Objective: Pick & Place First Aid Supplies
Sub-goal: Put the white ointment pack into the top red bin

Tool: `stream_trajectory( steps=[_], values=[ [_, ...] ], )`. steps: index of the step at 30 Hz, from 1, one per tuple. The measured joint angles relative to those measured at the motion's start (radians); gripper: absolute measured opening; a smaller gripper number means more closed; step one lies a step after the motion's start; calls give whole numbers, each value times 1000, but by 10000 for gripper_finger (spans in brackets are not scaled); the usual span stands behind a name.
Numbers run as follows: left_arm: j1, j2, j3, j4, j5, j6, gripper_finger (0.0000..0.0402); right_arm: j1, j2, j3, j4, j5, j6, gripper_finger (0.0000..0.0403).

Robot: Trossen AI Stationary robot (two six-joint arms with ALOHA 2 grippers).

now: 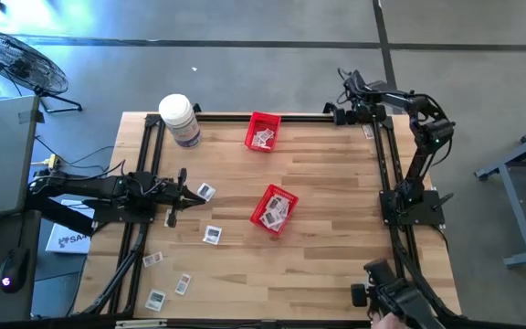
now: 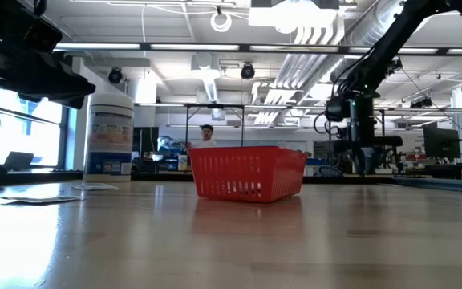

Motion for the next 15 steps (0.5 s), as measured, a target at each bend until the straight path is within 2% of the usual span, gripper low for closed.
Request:
stream_trajectory(
  steps=[8, 15],
  values=[
    [0, 0, 0, 0, 0, 0, 21, 7, 63, 34, -128, 133, 16, 83],
    [0, 0, 0, 0, 0, 0, 21, -62, 112, 58, -115, 29, 69, 83]
  ],
)
